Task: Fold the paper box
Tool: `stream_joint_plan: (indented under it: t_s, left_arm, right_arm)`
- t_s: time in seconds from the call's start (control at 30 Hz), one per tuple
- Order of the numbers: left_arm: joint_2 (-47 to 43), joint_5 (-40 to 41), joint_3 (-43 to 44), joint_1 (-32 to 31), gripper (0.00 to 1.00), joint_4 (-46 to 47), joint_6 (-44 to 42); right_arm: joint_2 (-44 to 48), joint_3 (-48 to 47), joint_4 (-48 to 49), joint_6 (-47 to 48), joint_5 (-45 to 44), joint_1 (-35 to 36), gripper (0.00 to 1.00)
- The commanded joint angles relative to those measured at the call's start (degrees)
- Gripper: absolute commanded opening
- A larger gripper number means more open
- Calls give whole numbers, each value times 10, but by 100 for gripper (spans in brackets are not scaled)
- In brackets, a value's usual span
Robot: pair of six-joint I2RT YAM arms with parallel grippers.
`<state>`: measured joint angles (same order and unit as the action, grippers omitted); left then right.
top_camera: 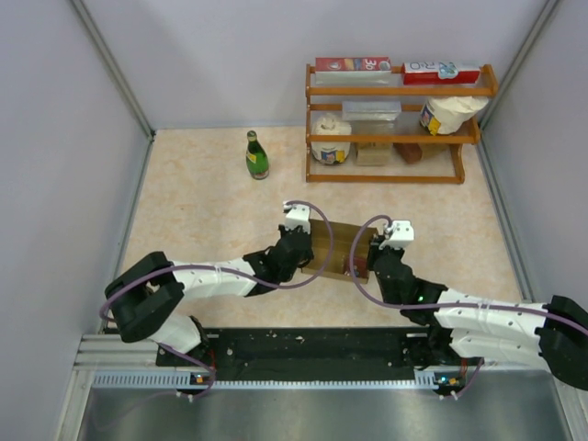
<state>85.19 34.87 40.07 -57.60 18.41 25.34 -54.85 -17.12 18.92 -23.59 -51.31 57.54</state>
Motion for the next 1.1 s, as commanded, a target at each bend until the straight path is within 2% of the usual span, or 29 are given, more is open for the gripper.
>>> stream_joint_plan:
  t_s: [0.0,0.8,0.93,1.07]
  left_arm:
    - [-15,-10,-25,-9,10,-12,26]
    - [-76,3,-87,-35,9,-46,57]
    - [-76,5,-91,-35,8,-51,60]
    - [-72,11,-92,-38,8,-53,66]
  right_arm:
    - [9,8,2,-35,-14,23,10]
    - [-60,-12,-83,-193,-104,100,16]
    - [-54,-17,-140,-230,-112,112,27]
    - [-11,-14,-214,-254,-111,115,38]
